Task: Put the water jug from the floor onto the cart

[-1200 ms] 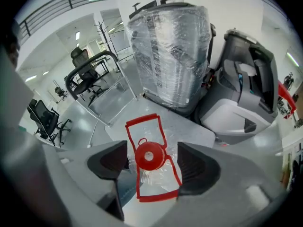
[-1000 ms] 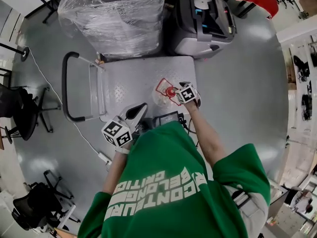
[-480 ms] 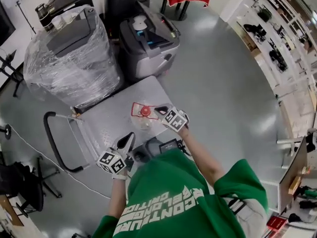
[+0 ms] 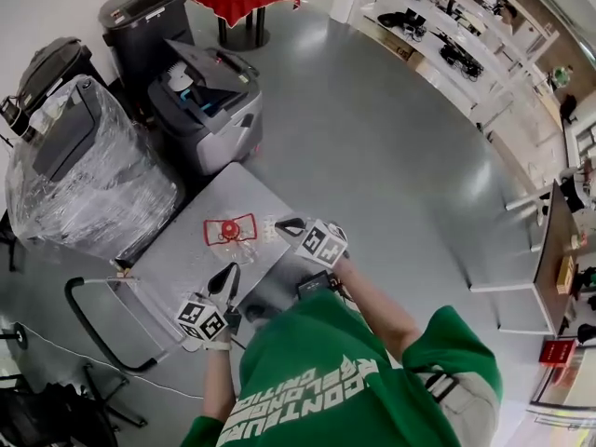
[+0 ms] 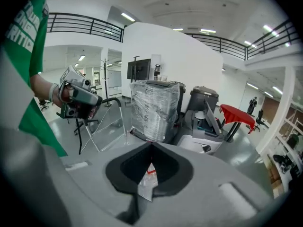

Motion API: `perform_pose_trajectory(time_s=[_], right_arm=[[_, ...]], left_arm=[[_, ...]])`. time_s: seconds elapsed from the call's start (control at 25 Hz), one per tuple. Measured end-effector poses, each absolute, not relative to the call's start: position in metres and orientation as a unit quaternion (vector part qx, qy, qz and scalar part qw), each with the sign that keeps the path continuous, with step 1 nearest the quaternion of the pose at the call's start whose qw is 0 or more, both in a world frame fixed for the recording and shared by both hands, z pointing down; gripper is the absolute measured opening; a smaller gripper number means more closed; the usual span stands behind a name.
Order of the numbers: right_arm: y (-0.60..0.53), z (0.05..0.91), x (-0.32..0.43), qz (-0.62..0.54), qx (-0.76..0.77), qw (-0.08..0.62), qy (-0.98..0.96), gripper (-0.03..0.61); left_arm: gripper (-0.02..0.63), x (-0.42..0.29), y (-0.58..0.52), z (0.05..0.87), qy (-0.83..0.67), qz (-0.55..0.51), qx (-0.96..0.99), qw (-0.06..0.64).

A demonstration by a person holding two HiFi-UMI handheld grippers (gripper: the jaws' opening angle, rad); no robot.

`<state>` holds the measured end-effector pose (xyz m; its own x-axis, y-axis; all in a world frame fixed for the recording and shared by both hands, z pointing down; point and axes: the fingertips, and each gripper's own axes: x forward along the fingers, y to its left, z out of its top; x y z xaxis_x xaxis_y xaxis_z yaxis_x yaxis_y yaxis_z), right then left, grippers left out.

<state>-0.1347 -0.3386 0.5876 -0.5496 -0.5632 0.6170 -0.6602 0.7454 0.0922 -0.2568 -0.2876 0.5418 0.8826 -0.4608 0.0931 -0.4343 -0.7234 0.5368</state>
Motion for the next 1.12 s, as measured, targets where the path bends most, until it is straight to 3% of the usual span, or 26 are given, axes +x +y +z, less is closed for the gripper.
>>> perform_pose_trajectory(time_s=[0.52, 1.12], right_arm=[[-0.314, 0.572, -0.041, 0.079, 0.335, 0.277, -0.897, -0.012], [-0.269, 0.571, 0.039, 0.069, 0.31, 0.273, -0.908, -0.012]], left_arm=[[0.009, -0.152, -0.274, 0.538, -0.253, 0.009, 0.929, 0.27], [0.009, -0.064, -0.238, 0.543, -0.276, 0.0, 0.923, 0.269]])
